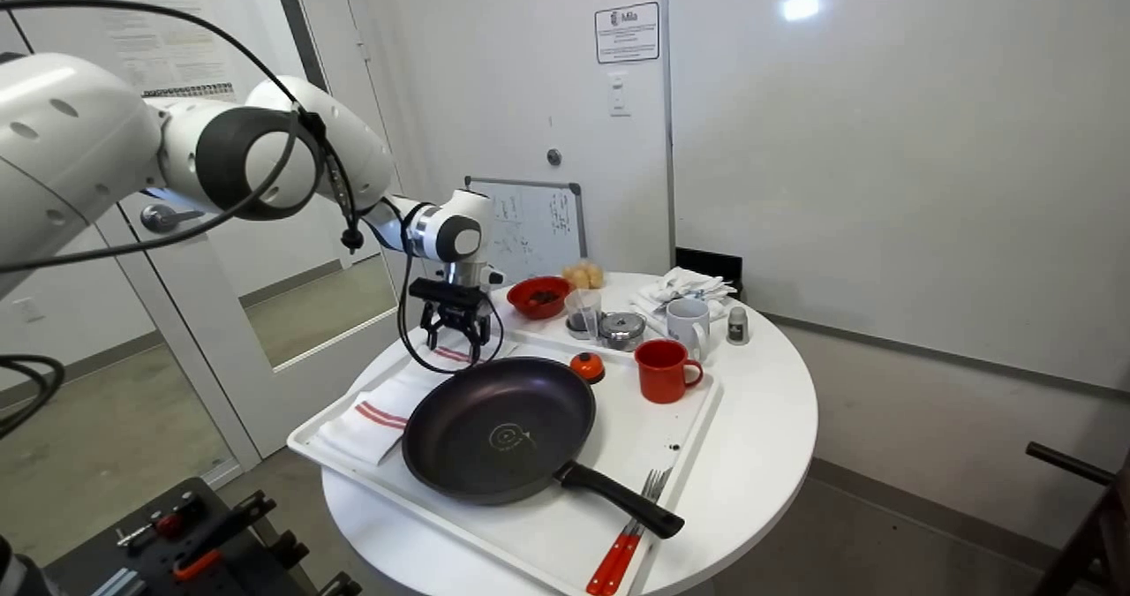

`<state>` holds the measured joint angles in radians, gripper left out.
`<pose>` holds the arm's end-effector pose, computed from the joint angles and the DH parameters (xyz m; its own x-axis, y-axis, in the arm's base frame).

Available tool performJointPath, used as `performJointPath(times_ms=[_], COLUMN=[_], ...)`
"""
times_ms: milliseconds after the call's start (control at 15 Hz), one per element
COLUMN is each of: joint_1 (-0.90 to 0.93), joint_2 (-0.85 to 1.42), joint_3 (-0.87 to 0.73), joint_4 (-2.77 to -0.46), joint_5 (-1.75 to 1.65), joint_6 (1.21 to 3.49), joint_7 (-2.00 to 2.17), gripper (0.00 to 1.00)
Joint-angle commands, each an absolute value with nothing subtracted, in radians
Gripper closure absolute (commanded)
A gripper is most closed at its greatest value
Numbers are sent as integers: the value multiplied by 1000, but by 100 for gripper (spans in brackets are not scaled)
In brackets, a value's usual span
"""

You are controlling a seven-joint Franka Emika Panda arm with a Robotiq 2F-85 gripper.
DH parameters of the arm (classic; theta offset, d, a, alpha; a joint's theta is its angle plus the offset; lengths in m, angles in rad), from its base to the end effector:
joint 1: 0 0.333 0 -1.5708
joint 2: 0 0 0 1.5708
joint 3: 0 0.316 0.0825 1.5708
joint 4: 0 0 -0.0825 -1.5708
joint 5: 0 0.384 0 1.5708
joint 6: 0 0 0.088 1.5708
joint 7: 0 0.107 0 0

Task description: Use the napkin on the top to wipe the pan

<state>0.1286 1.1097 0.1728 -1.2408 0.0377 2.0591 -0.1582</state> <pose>0.6822 0.1868 0.0684 0.8944 0.3714 -0.2492 0.3203 -0.9208 -0.2226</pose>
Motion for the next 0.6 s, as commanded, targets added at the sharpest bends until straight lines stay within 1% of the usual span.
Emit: performJointPath(times_ms=[0,467,533], joint_1=[139,150,152], joint_2=[1138,1145,1145], joint_3=[157,146,145], joint_4=[-1234,-1234,-1234], joint_5=[44,34,34], joint_6=[2071,2074,2075], joint_7=[-131,-112,-110], gripper=[0,0,25])
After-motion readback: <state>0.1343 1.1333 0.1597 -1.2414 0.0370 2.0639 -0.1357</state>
